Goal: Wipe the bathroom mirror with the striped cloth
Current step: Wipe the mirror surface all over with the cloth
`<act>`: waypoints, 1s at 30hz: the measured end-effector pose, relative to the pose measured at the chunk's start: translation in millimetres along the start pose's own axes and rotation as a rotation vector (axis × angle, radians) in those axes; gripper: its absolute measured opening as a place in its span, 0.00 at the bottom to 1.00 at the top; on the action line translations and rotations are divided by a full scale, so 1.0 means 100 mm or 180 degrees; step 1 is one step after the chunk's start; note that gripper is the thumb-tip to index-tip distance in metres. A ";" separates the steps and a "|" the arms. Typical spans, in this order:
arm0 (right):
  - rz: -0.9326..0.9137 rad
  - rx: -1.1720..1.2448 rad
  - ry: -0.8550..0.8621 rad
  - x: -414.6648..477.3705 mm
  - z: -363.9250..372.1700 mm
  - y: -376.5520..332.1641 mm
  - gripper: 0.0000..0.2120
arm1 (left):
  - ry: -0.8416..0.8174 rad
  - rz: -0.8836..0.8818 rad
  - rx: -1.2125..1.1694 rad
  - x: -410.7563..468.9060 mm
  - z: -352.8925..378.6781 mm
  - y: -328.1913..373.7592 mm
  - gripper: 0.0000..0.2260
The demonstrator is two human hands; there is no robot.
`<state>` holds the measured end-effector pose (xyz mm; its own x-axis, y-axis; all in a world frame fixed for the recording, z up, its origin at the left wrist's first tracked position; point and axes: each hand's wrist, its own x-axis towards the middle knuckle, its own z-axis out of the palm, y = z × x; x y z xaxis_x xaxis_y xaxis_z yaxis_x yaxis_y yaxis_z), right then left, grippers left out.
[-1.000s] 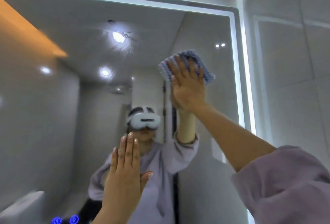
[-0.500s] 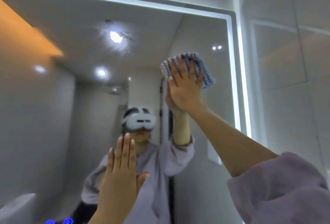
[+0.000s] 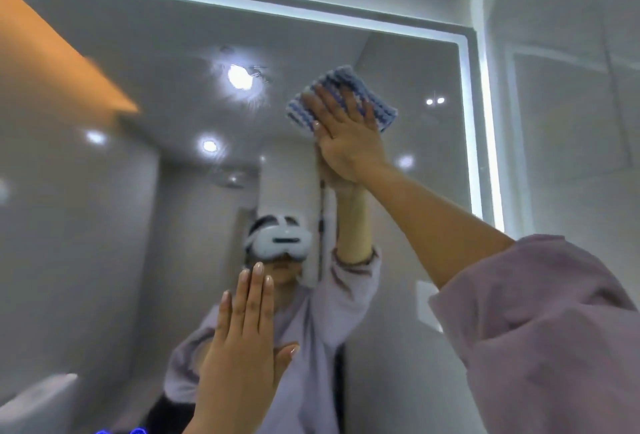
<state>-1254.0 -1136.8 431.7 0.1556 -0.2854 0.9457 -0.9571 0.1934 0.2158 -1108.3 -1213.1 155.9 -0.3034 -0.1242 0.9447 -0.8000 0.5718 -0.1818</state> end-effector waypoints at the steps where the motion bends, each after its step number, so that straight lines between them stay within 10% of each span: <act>1: 0.0180 0.0036 0.0038 0.02 -0.04 0.13 0.23 | 0.0028 0.0000 -0.0002 0.00 0.00 -0.01 0.36; 12: 0.1887 0.0379 -0.0055 -0.06 -0.17 0.71 0.25 | 0.0035 0.0022 0.0070 0.01 0.01 0.00 0.40; 20: 0.0232 0.0146 -0.0148 -0.08 0.08 -0.42 0.25 | -0.0182 -0.0022 -0.0063 0.04 -0.18 0.04 0.37; 30: -0.0149 -0.0002 -0.0401 -0.05 0.05 -0.60 0.24 | 0.0057 -0.0577 0.0108 0.48 -0.67 -0.40 0.37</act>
<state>-1198.8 -1151.0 412.7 0.1681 -0.4098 0.8965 -0.9494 0.1775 0.2591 -1056.1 -1188.1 226.9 -0.1437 -0.2081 0.9675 -0.8578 0.5137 -0.0169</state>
